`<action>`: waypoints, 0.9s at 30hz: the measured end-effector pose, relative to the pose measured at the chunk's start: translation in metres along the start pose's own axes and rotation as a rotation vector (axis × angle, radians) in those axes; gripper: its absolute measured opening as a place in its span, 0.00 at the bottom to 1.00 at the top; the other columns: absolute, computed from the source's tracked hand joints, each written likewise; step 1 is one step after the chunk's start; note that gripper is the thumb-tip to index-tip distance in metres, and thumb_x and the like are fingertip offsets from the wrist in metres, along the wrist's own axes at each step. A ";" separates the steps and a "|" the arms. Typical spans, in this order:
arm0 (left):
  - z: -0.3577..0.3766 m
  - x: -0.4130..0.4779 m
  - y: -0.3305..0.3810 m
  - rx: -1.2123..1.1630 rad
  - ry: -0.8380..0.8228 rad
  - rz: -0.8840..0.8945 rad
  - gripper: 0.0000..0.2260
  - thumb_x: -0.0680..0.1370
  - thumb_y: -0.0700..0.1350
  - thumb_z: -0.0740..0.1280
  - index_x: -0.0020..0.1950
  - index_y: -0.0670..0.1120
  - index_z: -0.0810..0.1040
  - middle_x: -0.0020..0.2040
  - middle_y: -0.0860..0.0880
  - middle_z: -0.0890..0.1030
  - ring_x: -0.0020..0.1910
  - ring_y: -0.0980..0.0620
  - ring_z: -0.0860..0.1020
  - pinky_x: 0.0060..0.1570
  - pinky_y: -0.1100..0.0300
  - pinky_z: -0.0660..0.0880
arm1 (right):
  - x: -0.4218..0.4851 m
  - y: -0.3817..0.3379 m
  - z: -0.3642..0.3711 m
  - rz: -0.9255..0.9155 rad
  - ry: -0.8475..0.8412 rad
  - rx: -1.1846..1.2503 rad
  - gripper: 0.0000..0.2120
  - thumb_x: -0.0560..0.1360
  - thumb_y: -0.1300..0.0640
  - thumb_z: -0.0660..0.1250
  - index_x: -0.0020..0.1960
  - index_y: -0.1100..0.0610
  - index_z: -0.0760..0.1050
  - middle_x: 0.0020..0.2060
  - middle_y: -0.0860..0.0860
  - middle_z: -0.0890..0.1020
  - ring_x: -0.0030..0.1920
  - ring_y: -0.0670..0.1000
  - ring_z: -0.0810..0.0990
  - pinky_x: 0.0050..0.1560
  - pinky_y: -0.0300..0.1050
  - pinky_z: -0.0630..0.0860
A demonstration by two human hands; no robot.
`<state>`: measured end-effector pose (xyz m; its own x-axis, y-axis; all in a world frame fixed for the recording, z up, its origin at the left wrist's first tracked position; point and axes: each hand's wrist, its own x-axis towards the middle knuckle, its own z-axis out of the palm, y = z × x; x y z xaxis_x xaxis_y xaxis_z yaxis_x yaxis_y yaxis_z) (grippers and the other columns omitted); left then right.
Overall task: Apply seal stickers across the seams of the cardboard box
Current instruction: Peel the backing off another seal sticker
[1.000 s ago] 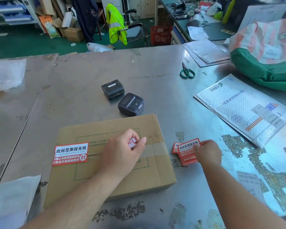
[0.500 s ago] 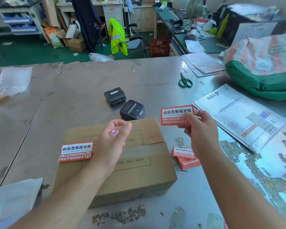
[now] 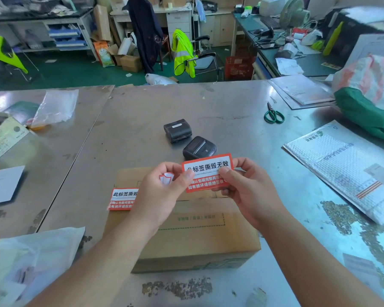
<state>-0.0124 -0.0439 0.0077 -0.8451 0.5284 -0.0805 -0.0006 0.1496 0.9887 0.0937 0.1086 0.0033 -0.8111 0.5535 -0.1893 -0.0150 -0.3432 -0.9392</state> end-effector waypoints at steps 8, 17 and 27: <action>-0.006 -0.002 -0.007 0.211 0.042 0.051 0.08 0.74 0.48 0.74 0.40 0.46 0.80 0.38 0.49 0.85 0.36 0.55 0.82 0.38 0.66 0.75 | 0.001 0.008 0.006 -0.078 0.192 -0.390 0.11 0.76 0.55 0.73 0.38 0.53 0.74 0.34 0.50 0.87 0.32 0.47 0.84 0.33 0.35 0.74; 0.000 -0.004 -0.011 -0.210 -0.120 -0.120 0.18 0.73 0.50 0.74 0.49 0.36 0.78 0.28 0.54 0.71 0.24 0.58 0.62 0.25 0.66 0.58 | 0.005 0.014 0.000 -0.131 0.286 -0.583 0.11 0.75 0.52 0.73 0.37 0.53 0.75 0.30 0.45 0.83 0.29 0.40 0.77 0.30 0.30 0.69; -0.004 -0.004 -0.015 -0.282 -0.101 -0.115 0.13 0.74 0.51 0.72 0.49 0.41 0.77 0.31 0.49 0.66 0.25 0.55 0.58 0.27 0.60 0.52 | -0.005 0.018 0.008 -0.242 0.248 -0.841 0.06 0.75 0.46 0.72 0.49 0.44 0.76 0.51 0.42 0.78 0.52 0.44 0.76 0.45 0.33 0.68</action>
<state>-0.0109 -0.0514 -0.0065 -0.7738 0.6036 -0.1920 -0.2532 -0.0170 0.9673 0.0933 0.0935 -0.0105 -0.6909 0.7191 0.0753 0.3418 0.4166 -0.8424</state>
